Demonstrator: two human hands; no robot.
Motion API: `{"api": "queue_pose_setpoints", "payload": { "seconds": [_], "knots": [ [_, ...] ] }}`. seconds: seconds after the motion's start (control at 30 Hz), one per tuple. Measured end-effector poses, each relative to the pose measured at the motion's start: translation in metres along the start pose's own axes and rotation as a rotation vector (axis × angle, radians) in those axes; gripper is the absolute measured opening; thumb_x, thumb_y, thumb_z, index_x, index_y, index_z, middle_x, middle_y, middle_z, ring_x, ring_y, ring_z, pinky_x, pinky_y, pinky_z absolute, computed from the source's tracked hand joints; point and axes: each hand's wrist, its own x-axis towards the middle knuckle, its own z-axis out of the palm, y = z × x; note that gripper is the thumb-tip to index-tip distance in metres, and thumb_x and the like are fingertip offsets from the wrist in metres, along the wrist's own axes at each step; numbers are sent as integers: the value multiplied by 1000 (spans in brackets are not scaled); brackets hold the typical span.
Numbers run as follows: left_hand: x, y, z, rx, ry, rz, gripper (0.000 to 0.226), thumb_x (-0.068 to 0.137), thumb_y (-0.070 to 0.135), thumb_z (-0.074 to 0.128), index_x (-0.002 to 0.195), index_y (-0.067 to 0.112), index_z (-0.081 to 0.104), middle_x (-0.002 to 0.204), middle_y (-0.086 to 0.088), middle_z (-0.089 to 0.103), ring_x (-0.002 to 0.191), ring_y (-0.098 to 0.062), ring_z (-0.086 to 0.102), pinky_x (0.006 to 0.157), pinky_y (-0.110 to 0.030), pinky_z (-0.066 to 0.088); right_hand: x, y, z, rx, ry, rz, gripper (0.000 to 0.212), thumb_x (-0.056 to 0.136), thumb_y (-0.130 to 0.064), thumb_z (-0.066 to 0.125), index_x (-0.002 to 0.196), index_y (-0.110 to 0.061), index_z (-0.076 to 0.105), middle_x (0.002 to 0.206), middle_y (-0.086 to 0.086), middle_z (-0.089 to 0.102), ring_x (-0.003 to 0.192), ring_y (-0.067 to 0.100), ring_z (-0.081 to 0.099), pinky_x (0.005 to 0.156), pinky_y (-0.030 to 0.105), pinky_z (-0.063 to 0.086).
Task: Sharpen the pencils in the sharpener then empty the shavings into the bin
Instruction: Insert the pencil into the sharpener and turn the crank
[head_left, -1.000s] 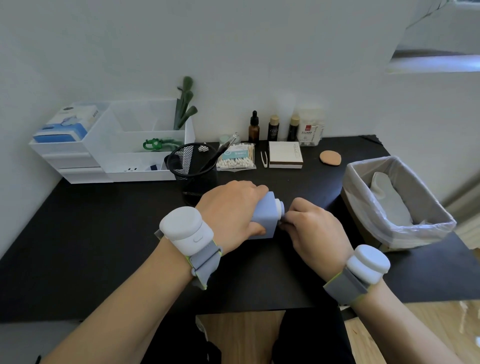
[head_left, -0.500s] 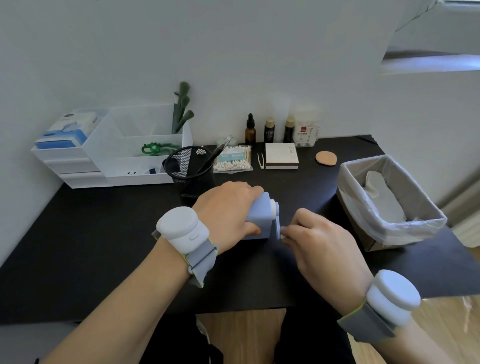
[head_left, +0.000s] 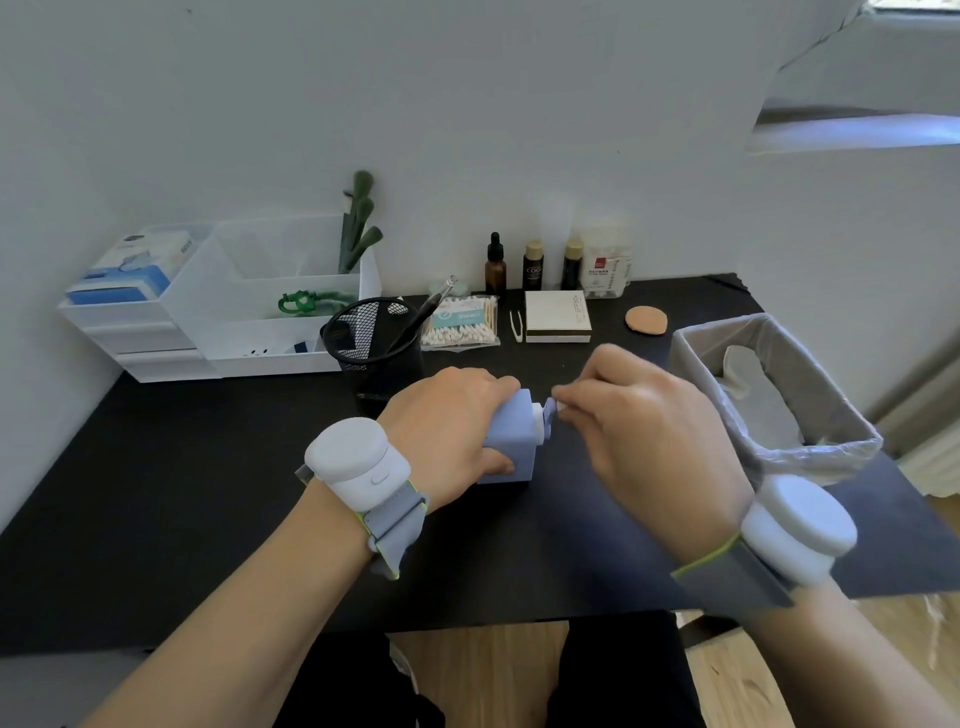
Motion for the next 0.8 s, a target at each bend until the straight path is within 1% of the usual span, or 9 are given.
{"api": "queue_pose_setpoints", "payload": {
  "seconds": [0.07,0.2,0.37,0.43,0.5,0.63,0.7,0.77,0.8],
  "knots": [
    [0,0,0,-1,-3,-1,40,81,46,69,111,29,52,106,7,57,101,-17,55,79,-37,49,12,4,4,-5,3,-4,12,75,-4,76,77,-16,74,79,2,60,64,23,59,45,34,50],
    [1,0,0,-2,-4,0,45,81,46,69,118,28,52,111,6,57,105,-17,55,81,-38,49,29,12,17,-2,-17,38,9,84,-9,69,79,-14,74,82,3,60,65,26,58,48,34,48],
    [1,0,0,2,-5,13,51,82,46,68,126,26,50,117,5,57,109,-18,54,86,-39,49,37,20,36,18,-63,94,14,89,-13,64,96,-16,76,95,5,61,79,28,60,56,32,43],
    [0,-1,0,0,3,14,51,82,47,67,124,25,51,117,5,57,109,-18,54,87,-41,49,37,21,44,29,-122,125,18,91,-16,62,103,-19,75,101,3,60,85,27,59,61,34,46],
    [0,-1,1,-1,12,18,49,81,47,67,122,25,52,114,6,58,107,-18,55,85,-40,50,34,22,49,39,-170,152,19,92,-17,60,106,-21,74,102,1,58,87,25,58,65,35,49],
    [1,-2,2,-10,21,21,47,81,47,67,121,27,52,112,7,58,104,-16,55,83,-37,49,25,20,53,44,-218,177,20,90,-15,59,103,-22,74,99,0,56,85,25,57,62,35,48],
    [1,-2,2,-11,22,22,47,81,47,67,120,27,52,112,8,58,105,-16,55,84,-38,49,21,19,53,41,-256,169,22,90,-13,58,102,-22,73,99,0,55,85,24,57,62,35,48],
    [2,-3,2,-8,15,22,47,81,48,67,120,27,52,112,8,57,105,-17,54,84,-39,49,16,18,54,34,-281,159,18,89,-12,57,97,-19,72,98,-1,54,82,23,55,57,30,42],
    [2,-4,3,-6,16,23,46,81,48,67,119,27,52,111,8,57,104,-17,54,83,-39,49,13,18,55,29,-289,155,15,89,-12,57,93,-17,71,97,-1,54,78,21,53,53,25,35]
  ]
}}
